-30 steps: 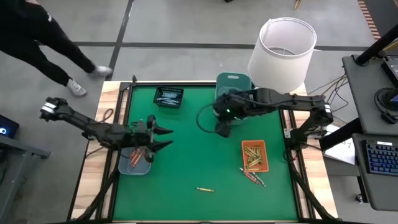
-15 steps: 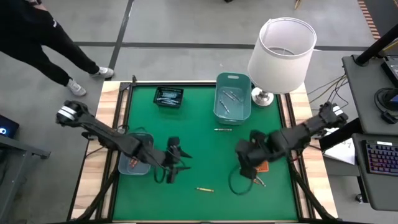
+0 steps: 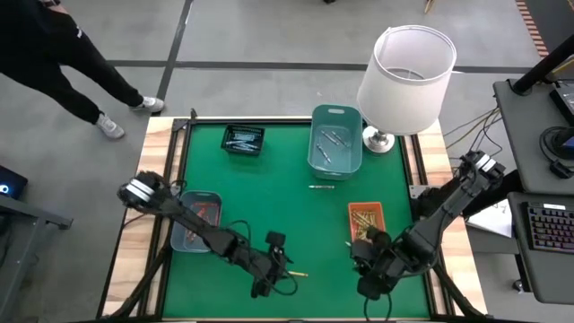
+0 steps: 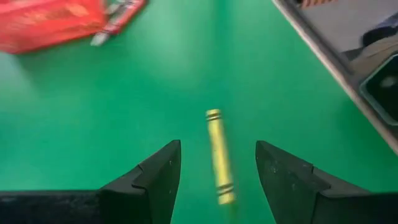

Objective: Sort crayons
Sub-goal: Put the green crayon into the orange bin

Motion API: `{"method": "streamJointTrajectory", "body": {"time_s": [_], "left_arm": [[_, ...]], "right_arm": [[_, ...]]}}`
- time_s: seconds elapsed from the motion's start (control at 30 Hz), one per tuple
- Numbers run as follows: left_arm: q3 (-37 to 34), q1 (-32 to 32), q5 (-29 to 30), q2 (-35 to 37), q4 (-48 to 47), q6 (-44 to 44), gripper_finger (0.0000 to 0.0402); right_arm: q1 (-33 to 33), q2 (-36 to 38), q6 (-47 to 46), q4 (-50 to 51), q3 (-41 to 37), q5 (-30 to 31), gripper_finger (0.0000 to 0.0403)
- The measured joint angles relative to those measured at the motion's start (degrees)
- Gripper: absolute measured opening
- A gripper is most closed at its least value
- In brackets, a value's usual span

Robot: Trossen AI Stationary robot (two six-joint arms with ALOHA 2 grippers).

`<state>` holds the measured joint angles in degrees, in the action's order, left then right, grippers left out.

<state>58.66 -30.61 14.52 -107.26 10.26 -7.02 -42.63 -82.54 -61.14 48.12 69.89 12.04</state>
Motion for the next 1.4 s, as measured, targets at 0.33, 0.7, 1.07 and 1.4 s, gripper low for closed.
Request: {"method": "streamJointTrajectory", "body": {"time_s": [0.33, 0.7, 1.07, 1.4], "left_arm": [[4.22, -2.29, 5.87, -10.83, 2.26, -7.38, 0.0190], [4.59, -3.50, 11.87, -15.00, 2.78, -11.94, 0.0113], [3.16, -3.30, 13.97, -9.55, 1.88, -5.31, 0.0004], [-3.50, -4.25, 17.31, 3.57, 27.01, 12.14, 0.0001]], "right_arm": [[-4.32, -0.02, -0.84, -14.29, -4.35, 3.03, 0.0072], [-6.67, -0.04, 5.19, -21.44, -8.66, 8.14, 0.0071], [-7.08, -0.04, 20.14, -27.64, -9.87, 20.44, 0.0064], [-6.47, -0.64, 59.44, -75.69, -22.94, 29.67, 0.0063]]}}
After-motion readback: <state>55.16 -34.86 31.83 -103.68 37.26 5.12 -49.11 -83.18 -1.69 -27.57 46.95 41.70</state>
